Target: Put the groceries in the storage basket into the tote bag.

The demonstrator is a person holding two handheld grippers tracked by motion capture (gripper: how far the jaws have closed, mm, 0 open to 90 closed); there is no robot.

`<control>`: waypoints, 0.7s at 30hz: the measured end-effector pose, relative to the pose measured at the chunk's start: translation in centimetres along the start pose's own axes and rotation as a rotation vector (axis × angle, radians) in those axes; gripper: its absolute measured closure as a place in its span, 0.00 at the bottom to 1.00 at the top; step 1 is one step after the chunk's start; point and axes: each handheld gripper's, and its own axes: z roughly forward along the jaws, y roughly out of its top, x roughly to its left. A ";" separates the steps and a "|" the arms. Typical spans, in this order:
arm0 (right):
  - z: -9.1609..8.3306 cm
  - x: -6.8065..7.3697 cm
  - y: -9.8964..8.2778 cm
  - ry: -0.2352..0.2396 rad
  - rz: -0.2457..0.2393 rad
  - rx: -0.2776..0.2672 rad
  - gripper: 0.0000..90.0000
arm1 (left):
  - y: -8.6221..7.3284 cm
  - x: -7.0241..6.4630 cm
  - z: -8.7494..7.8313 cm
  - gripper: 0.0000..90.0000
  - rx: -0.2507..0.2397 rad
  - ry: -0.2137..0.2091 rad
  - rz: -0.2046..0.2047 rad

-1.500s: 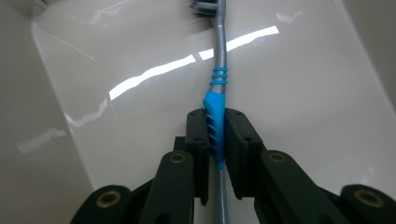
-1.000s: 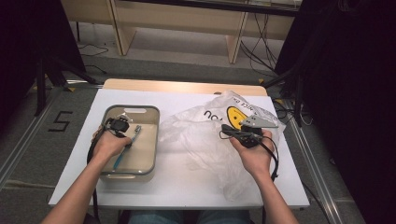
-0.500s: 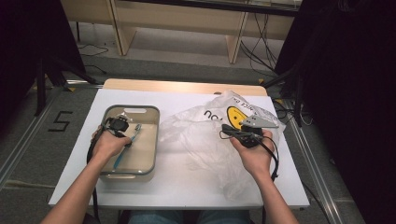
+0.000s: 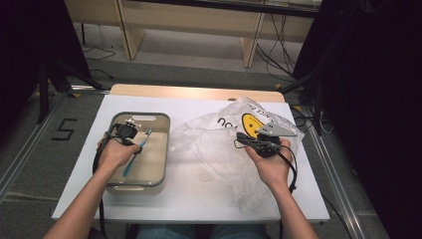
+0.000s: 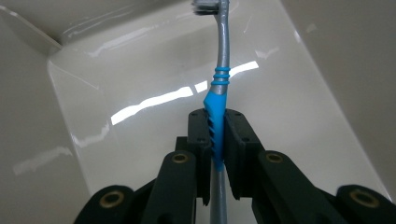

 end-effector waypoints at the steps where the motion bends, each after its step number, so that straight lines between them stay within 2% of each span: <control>1: 0.0 0.0 0.0 0.000 -0.001 0.000 1.00 | 0.0 0.0 -0.1 0.90 -0.006 0.000 0.000; 11: 0.0 0.0 0.0 -0.001 -0.001 0.002 1.00 | 0.4 -0.6 -1.3 0.91 -0.062 -0.005 0.014; 21: 0.0 0.0 0.0 -0.001 0.002 0.000 1.00 | 0.5 -1.0 -2.1 0.91 -0.095 -0.015 0.021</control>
